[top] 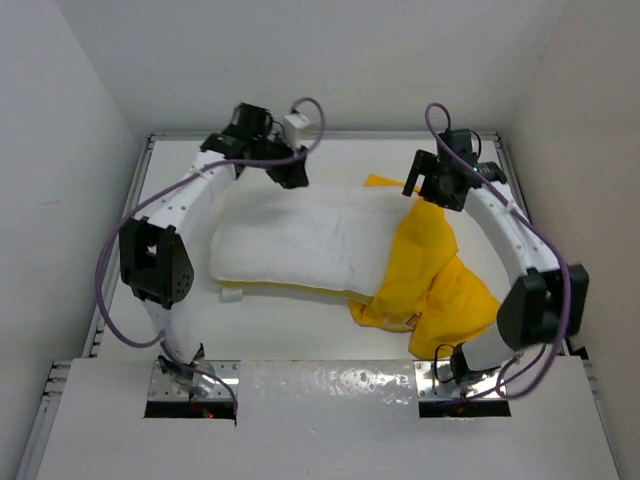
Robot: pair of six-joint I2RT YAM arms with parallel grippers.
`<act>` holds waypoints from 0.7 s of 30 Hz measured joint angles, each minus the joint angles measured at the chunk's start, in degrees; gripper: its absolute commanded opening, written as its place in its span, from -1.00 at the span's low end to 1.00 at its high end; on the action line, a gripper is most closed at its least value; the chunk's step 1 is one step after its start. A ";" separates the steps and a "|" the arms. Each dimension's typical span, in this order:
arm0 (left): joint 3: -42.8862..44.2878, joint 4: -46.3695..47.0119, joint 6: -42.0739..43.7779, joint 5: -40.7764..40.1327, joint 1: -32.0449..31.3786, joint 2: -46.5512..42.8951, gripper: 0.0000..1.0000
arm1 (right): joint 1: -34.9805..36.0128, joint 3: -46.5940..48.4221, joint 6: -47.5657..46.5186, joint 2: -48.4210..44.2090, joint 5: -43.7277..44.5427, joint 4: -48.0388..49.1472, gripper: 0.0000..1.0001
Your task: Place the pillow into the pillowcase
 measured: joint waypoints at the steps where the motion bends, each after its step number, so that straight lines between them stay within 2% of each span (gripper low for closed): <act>1: 1.40 0.79 -1.79 -1.46 3.06 1.27 0.17 | -0.50 1.51 0.26 3.28 1.68 0.33 0.98; 2: 3.13 1.66 -3.21 -3.28 6.32 2.93 0.38 | -0.92 2.60 0.63 6.16 3.02 0.70 0.98; 4: 6.12 3.23 -5.51 -7.13 11.98 6.82 0.53 | -1.44 4.59 1.60 11.87 5.09 1.68 0.98; 8: 8.72 4.33 -7.30 -12.87 16.85 13.05 0.63 | -1.99 8.79 3.87 21.40 5.92 2.62 0.93; 10: 9.73 4.22 -7.30 -14.10 17.07 16.22 0.65 | -2.08 10.99 4.90 25.35 4.94 3.39 0.80; 12: 10.10 4.26 -7.26 -14.56 16.85 19.02 0.65 | -2.08 14.05 5.75 29.64 2.58 3.63 0.43; 13: 10.01 4.22 -7.30 -14.69 16.79 20.11 0.60 | -2.08 15.89 6.40 31.69 1.14 3.76 0.25; 14: 9.49 4.68 -7.52 -14.67 16.74 21.14 0.54 | -2.01 17.29 6.67 33.48 -0.17 4.11 -0.11; 15: 8.46 5.38 -7.82 -14.58 16.72 21.66 0.42 | -1.95 18.38 6.73 35.06 -1.42 4.37 -0.26; 16: 6.71 6.75 -8.28 -14.14 16.59 21.79 0.11 | -1.79 19.37 7.19 36.48 -2.58 4.59 -0.38; 21: -5.01 13.33 -6.58 -9.38 16.63 17.14 -0.34 | 0.04 28.15 5.90 42.97 -6.45 4.59 -0.84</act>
